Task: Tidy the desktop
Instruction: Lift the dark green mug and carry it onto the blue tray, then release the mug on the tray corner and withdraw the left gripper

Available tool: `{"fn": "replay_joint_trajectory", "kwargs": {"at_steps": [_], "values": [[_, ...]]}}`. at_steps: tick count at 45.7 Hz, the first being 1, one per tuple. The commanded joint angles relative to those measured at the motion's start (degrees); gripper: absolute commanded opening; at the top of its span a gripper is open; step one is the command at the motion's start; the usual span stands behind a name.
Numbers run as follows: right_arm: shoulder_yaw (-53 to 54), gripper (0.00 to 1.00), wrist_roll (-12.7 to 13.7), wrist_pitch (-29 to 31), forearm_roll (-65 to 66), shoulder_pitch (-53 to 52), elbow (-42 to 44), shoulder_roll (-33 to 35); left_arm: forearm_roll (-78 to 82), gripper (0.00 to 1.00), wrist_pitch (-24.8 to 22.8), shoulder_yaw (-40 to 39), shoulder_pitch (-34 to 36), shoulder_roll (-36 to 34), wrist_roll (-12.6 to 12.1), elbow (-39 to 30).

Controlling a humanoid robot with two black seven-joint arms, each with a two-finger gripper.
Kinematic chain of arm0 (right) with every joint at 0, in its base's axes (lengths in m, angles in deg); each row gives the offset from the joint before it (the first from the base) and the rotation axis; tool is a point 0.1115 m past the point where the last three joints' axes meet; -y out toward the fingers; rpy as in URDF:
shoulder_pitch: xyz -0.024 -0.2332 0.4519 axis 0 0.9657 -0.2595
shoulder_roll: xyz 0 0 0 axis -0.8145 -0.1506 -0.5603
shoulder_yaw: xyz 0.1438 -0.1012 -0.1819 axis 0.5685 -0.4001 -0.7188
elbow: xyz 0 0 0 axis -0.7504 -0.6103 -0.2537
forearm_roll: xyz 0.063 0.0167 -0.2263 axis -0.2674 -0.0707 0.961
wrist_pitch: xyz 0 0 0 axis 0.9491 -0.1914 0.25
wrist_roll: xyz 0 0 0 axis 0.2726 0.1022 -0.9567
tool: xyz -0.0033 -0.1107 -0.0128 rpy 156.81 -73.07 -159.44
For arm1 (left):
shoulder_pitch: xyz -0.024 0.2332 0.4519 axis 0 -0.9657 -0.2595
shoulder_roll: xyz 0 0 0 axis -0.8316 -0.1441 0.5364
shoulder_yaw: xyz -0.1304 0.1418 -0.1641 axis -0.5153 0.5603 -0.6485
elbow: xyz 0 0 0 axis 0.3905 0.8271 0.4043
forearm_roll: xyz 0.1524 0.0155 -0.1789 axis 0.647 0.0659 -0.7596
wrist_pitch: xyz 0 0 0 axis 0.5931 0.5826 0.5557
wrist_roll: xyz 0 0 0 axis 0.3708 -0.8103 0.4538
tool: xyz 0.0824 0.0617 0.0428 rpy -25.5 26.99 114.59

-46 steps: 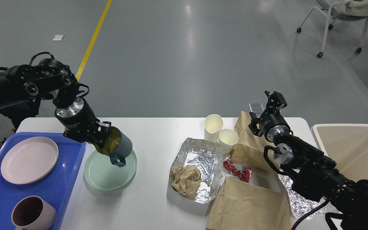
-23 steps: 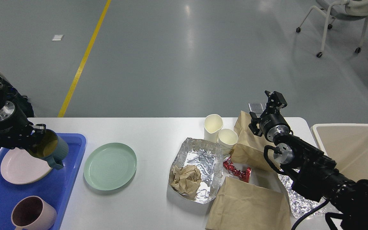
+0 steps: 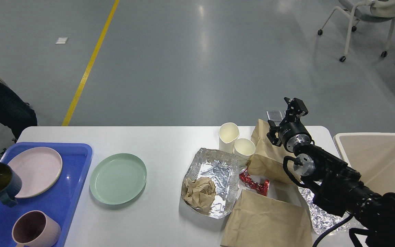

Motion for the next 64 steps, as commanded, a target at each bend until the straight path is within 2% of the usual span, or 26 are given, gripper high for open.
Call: {"fn": "replay_joint_trajectory", "kwargs": {"at_steps": [1,11,41,64], "values": [[0.0,1.0,0.0,0.0,0.0,0.0,0.0,0.0,0.4,0.0,0.0,0.1,-1.8,-0.4,0.0,0.9],[0.0,1.0,0.0,0.0,0.0,0.0,0.0,0.0,0.4,0.01,0.0,-0.7,-6.5,-0.3,0.4,5.5],[0.0,1.0,0.0,0.0,0.0,0.0,0.0,0.0,0.4,0.01,0.0,-0.9,-10.8,1.3,0.7,5.5],[0.0,1.0,0.0,0.0,0.0,0.0,0.0,0.0,-0.3,0.08,0.0,-1.9,-12.7,3.1,0.7,5.5]]}}
